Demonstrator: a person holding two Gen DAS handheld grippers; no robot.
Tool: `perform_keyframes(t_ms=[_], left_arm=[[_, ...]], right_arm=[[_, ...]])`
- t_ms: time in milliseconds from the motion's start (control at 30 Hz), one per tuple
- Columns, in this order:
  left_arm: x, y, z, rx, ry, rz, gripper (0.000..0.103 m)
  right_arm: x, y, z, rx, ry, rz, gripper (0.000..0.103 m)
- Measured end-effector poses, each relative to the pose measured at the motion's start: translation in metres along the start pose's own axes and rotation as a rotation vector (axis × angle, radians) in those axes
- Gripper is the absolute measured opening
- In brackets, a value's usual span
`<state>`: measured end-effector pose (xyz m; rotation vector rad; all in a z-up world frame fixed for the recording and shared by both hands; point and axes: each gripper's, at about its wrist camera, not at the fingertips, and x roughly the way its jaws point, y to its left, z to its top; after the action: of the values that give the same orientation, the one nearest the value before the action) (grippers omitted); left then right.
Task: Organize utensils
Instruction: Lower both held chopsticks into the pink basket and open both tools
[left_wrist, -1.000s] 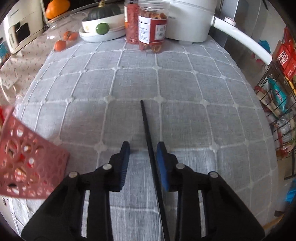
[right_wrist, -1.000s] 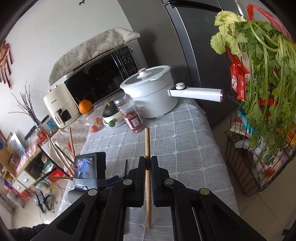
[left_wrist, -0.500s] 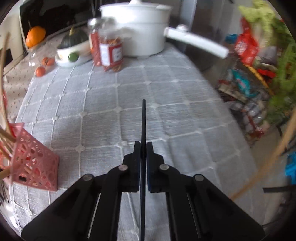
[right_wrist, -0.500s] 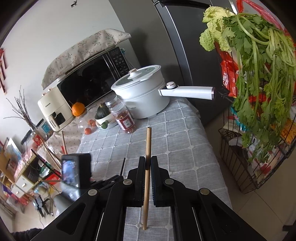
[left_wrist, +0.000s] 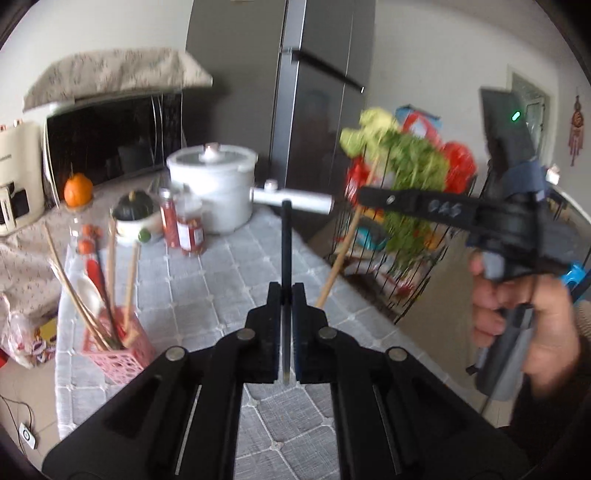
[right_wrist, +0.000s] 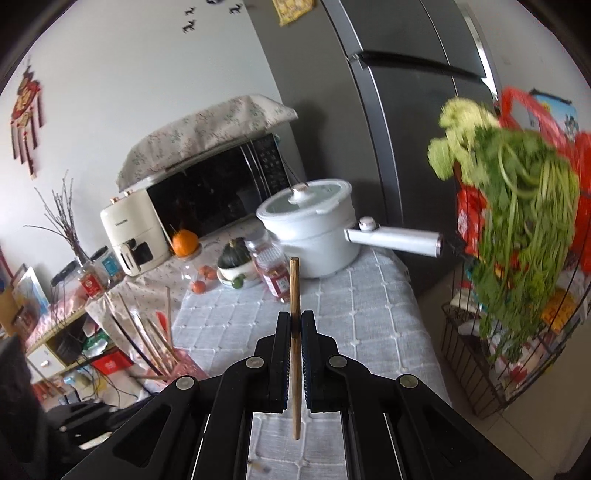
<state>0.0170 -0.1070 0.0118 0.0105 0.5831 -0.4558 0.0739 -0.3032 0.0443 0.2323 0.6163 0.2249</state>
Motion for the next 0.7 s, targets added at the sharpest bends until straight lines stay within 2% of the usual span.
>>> perform_keyframes(t_ms=[167,333,500,700], left_arm=[[-0.063,0.017,0.034,-0.018,-0.163,-0.028,0.006],[-0.100,0.045,0.061,-0.042,-0.278,-0.001,0.006],[-0.110,0.078,0.072,-0.047,-0.326,0.064,0.006],[-0.105,0.109,0.067,-0.058,-0.345,0.145,0.006]], right_arm=[[-0.022,0.035,0.023,-0.075,-0.079,0.011,0.005],[-0.038,0.076,0.042,-0.139,-0.146,0.061,0.005],[-0.044,0.121,0.050,-0.199,-0.181,0.122,0.005],[-0.039,0.174,0.061,-0.285,-0.217,0.186,0.005]])
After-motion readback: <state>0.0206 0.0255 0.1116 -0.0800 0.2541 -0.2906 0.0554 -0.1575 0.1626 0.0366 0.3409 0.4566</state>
